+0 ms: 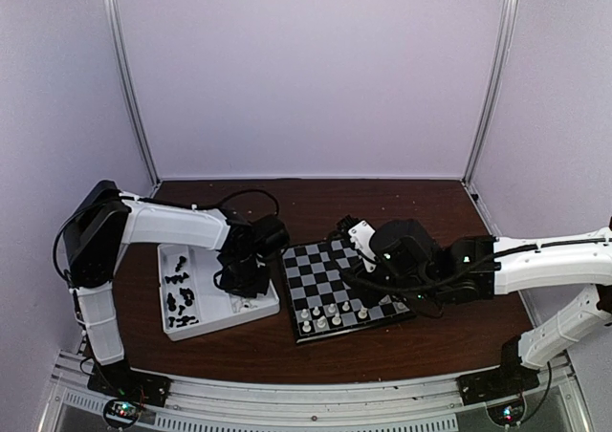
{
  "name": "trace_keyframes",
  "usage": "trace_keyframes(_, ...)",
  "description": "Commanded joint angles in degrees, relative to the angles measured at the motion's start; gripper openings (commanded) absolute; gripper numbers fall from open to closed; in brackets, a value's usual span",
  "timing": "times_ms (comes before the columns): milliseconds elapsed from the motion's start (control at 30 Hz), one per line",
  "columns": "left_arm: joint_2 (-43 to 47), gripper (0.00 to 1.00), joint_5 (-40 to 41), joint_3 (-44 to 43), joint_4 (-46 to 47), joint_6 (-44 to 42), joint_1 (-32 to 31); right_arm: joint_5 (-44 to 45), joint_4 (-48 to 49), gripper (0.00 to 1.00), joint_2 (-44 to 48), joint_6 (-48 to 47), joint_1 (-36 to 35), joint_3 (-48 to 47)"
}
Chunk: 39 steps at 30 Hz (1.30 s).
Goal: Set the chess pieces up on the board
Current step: Pick up the chess piece from the storage box, then place the chess piece on the chessboard.
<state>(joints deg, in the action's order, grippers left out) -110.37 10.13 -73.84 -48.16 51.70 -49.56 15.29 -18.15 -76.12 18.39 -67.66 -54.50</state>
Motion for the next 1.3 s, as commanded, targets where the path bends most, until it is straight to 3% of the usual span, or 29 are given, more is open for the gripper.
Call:
trace_keyframes(0,3.78,0.07,3.71,-0.07,-0.48,-3.31,0.17,0.04,1.05,0.31,0.24,0.5,0.29,-0.82)
trace_keyframes(267,17.42,0.07,5.55,8.4,12.22,-6.64,0.18,-4.77,3.4,0.31,-3.18,2.04,0.42,-2.85)
trace_keyframes(533,30.3,0.05,-7.43,20.28,37.89,-14.21,0.17,-11.78,6.78,0.31,-7.75,3.12,0.62,-7.65)
trace_keyframes(667,34.28,0.06,-8.77,24.81,47.07,-18.57,0.17,-14.72,6.2,0.31,-6.8,4.2,2.38,-8.42)
trace_keyframes(767,33.39,0.06,-10.06,25.54,52.04,-22.59,0.17,-18.98,5.99,0.31,-5.62,6.53,5.59,-7.64)
trace_keyframes(967,25.42,0.01,-22.89,24.26,62.81,-30.58,0.12,-27.33,4.19,0.31,-2.98,9.64,13.14,-5.75)
trace_keyframes(1267,12.91,0.0,-25.71,24.8,79.79,-36.95,-1.2,-30.31,1.61,0.31,0.15,9.69,18.0,-2.73)
